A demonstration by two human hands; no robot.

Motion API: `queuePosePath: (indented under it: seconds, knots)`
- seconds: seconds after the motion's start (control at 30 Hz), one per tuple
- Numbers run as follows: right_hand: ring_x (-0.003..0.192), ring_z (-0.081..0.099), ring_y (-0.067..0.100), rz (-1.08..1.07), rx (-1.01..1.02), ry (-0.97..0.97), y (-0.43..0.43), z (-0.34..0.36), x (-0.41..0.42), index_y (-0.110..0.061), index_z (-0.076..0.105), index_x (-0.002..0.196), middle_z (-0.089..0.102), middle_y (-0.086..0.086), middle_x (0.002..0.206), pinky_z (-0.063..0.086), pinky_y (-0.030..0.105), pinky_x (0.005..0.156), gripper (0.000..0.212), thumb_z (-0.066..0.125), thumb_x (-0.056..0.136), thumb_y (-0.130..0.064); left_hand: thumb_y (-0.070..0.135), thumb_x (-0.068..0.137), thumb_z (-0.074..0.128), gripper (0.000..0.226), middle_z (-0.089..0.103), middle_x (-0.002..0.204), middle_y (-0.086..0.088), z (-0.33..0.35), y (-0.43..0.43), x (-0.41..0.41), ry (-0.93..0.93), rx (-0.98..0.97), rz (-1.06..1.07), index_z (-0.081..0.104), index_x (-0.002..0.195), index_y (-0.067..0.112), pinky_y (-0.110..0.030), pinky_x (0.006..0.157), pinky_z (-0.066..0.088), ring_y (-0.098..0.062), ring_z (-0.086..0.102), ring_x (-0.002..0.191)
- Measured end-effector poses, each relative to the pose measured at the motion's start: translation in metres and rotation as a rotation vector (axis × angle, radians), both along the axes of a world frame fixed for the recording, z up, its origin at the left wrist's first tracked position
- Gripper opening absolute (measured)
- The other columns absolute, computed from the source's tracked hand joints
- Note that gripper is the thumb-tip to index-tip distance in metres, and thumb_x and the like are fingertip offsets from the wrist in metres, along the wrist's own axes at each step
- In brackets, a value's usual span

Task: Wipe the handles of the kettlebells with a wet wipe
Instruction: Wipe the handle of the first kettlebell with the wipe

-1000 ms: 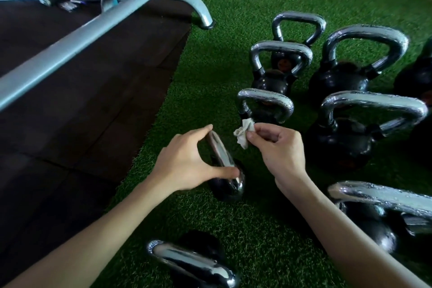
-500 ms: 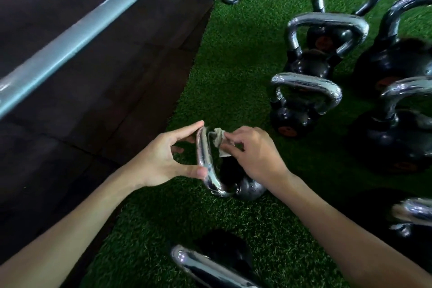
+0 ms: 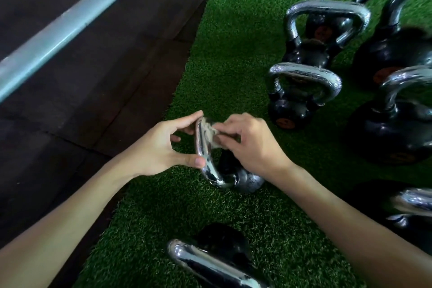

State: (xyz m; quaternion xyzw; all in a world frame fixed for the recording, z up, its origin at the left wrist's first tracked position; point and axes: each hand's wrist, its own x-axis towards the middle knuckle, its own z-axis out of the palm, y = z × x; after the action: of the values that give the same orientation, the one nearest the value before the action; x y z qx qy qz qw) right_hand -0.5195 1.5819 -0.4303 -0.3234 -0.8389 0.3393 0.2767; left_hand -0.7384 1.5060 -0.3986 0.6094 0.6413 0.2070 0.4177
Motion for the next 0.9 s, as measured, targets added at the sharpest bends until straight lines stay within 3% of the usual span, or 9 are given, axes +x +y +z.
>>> queuePosePath:
  seconds: [0.13,0.23,0.33,0.47,0.6,0.73,0.9]
  knots:
    - [0.076,0.058,0.008,-0.009,-0.016,0.069,-0.02,0.001,0.01,-0.021,0.079,0.11,0.072,-0.006,0.085,0.041,0.014,0.07,0.021,0.075,0.09,-0.019,0.08,0.05,0.08,0.127,0.054,0.143,0.031,-0.002,-0.002,-0.003,0.0,0.004,-0.004,0.033,0.158,0.032,-0.032,0.11,0.041,0.008,0.048,0.132]
    - [0.074,0.064,0.01,-0.052,-0.119,0.154,-0.014,0.015,0.003,-0.023,0.079,0.11,0.073,-0.008,0.082,0.049,0.023,0.068,0.021,0.076,0.089,-0.022,0.08,0.051,0.08,0.124,0.052,0.144,0.031,-0.003,0.001,0.001,0.011,0.022,-0.033,0.035,0.157,0.034,-0.029,0.109,0.04,0.011,0.045,0.133]
    - [0.07,0.062,0.003,0.013,-0.078,0.078,-0.016,0.026,0.008,-0.024,0.079,0.11,0.071,-0.012,0.082,0.043,0.013,0.061,0.022,0.077,0.088,-0.022,0.077,0.05,0.082,0.123,0.052,0.143,0.032,-0.004,0.004,0.001,0.004,0.018,-0.027,0.035,0.156,0.037,-0.027,0.108,0.039,0.011,0.046,0.132]
    - [0.069,0.057,0.005,0.051,-0.034,0.037,-0.057,0.029,0.029,-0.027,0.078,0.109,0.068,-0.014,0.081,0.039,0.011,0.062,0.021,0.075,0.09,-0.017,0.058,0.058,0.088,0.112,0.054,0.144,0.026,-0.006,0.007,-0.001,0.027,0.025,-0.01,0.037,0.155,0.038,-0.032,0.111,0.042,0.007,0.05,0.128]
    - [0.07,0.054,0.0,-0.02,-0.05,0.072,-0.054,0.029,0.023,-0.025,0.079,0.104,0.065,-0.017,0.08,0.037,0.01,0.063,0.019,0.074,0.09,-0.014,0.042,0.061,0.09,0.11,0.052,0.145,0.026,-0.006,0.006,0.002,0.027,0.026,-0.016,0.035,0.156,0.038,-0.027,0.11,0.042,0.01,0.05,0.127]
    - [0.072,0.053,-0.001,0.019,-0.038,0.015,-0.054,0.031,0.027,-0.024,0.078,0.109,0.062,-0.021,0.08,0.037,0.009,0.067,0.021,0.073,0.091,-0.016,0.049,0.059,0.089,0.111,0.052,0.145,0.028,-0.004,0.008,0.002,0.04,0.022,-0.035,0.035,0.156,0.039,-0.03,0.112,0.04,0.011,0.049,0.128]
    - [0.086,0.048,0.011,0.058,0.011,-0.231,-0.059,0.007,0.047,-0.02,0.077,0.111,0.062,-0.007,0.091,0.046,0.03,0.076,0.021,0.063,0.097,-0.011,0.083,0.047,0.079,0.122,0.046,0.15,0.029,0.0,0.008,-0.008,0.023,-0.013,-0.064,0.034,0.154,0.047,-0.033,0.115,0.038,0.011,0.04,0.137]
